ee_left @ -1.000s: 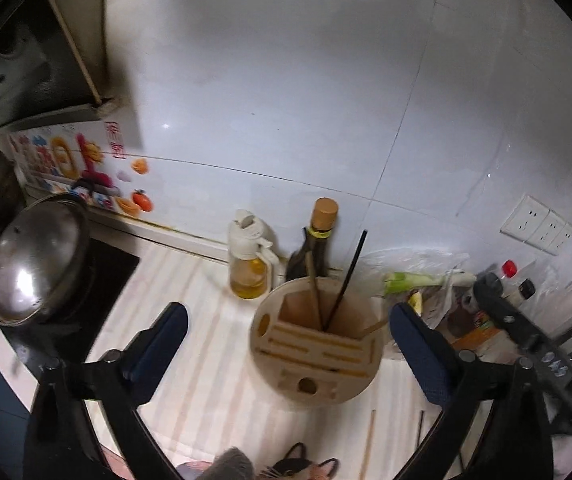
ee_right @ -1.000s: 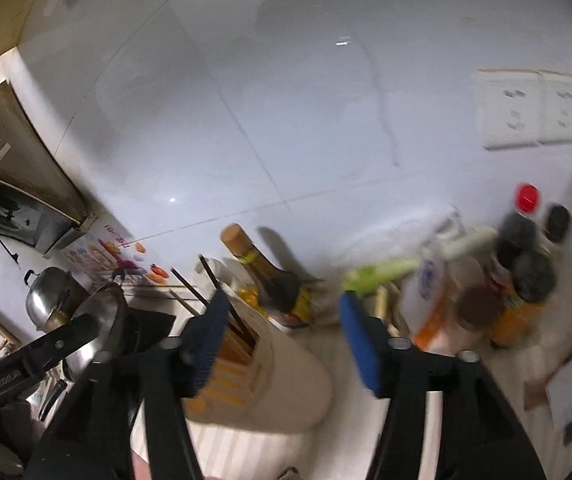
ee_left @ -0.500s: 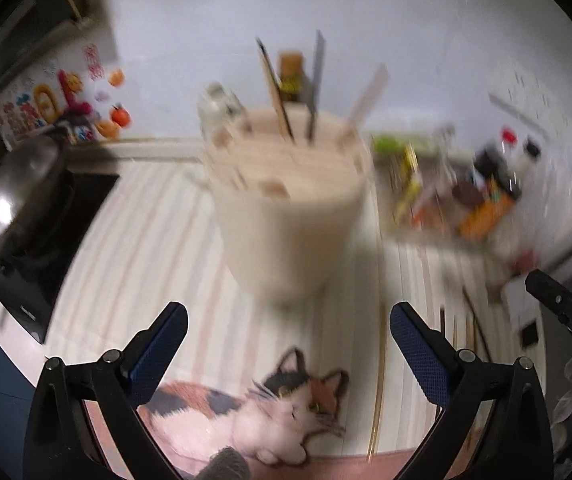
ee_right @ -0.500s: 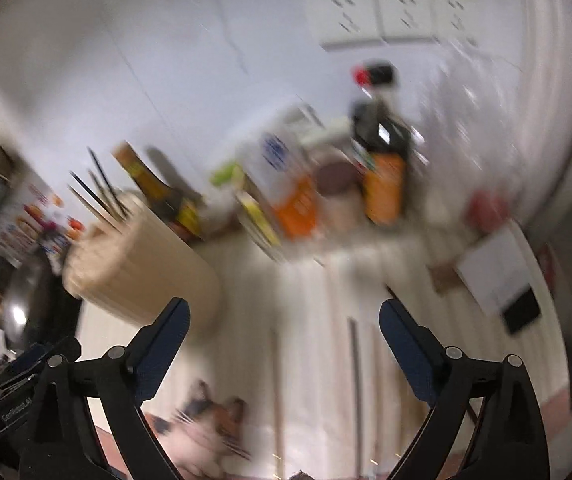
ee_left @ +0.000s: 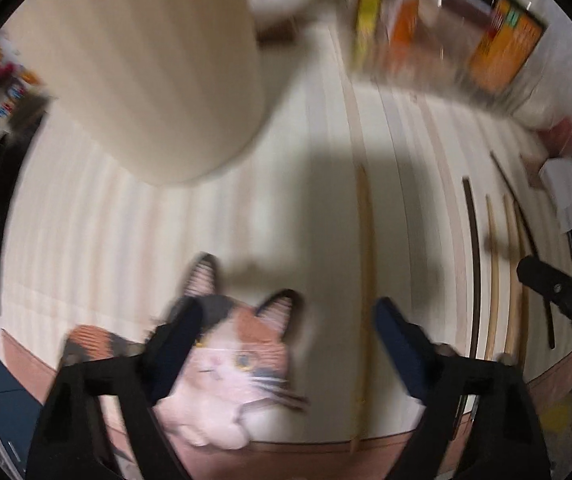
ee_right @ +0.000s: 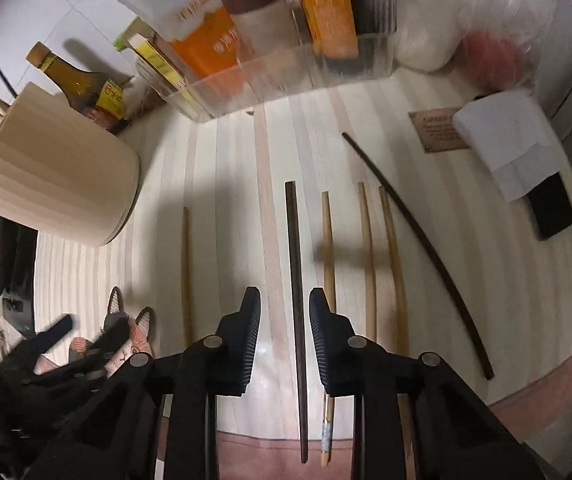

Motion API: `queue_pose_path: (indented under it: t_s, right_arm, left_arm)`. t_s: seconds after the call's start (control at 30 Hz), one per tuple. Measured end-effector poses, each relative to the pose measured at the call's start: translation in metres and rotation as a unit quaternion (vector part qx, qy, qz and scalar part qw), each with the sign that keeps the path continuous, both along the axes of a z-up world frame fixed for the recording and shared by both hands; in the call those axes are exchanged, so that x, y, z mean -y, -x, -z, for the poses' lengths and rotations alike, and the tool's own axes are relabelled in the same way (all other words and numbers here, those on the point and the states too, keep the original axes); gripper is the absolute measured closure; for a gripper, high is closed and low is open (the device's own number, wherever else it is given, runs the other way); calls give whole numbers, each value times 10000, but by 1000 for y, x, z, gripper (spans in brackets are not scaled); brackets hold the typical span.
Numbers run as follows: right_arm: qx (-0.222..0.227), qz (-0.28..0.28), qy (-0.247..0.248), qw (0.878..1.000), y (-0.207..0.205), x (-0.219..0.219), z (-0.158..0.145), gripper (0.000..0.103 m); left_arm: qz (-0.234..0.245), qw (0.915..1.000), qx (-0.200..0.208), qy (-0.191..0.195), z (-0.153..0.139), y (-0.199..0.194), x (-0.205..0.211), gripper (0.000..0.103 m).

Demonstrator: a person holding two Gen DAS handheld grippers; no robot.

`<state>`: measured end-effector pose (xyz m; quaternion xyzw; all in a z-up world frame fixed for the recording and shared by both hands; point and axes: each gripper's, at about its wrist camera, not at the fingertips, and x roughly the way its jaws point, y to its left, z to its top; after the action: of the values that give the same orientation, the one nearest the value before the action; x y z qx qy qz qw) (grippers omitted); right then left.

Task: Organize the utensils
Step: 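Move both open tools back down to the remaining chopsticks, then grasp a light wooden chopstick with the left tool while the right tool grasps a dark one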

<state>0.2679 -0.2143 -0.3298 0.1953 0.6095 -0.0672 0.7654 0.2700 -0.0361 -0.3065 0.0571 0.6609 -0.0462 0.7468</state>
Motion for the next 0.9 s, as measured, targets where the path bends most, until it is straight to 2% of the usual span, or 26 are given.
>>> queue_pose_path:
  t_s: [0.17,0.3,0.37,0.4,0.47,0.53,0.6,0.63,0.7,0.8,0.9]
  right_arm:
    - [-166,-83,-225,9996,-21,8,12,77]
    - [-279,-199,-292,9990,-36,7,19,77]
    - [-347,-257,-250,9988,-43,5,23,77]
    - [-388,-291,-250,9985,-46,5,26,77]
    - [-513,-395,-172,9978,-54,-1,33,77]
    - [-663,-514,-33,9965,-59,-7,40,81]
    - [-836,-636,130,9944,-62,-14,48,89]
    - [-823,-701,387,9934,-63,-19,46,95]
    - [-882,-787,497,9917,-65,-26,48,103]
    - [-1038,-981,397,9889,-61,-42,55,103]
    - [-1121,-1434,373,9826,-46,-71,61,103]
  left_arm:
    - [113,9996,-259,-9,29,-11,23,48]
    - [391,9991,-105,-100,32,-15,41,67]
    - [471,9988,-149,66,31,-13,46,95]
    - [473,9988,-115,-32,31,-12,47,98]
    - [401,9991,-86,-80,31,-10,42,98]
    - [237,9996,-92,-158,31,-8,31,98]
    - [-10,9997,-142,-203,30,-3,13,98]
    - [-133,9995,-158,-231,30,0,3,98]
    - [-291,9991,-207,-229,29,7,-11,98]
    - [-552,9979,-293,-176,28,19,-35,98]
    - [-738,9967,-315,-140,27,30,-53,98]
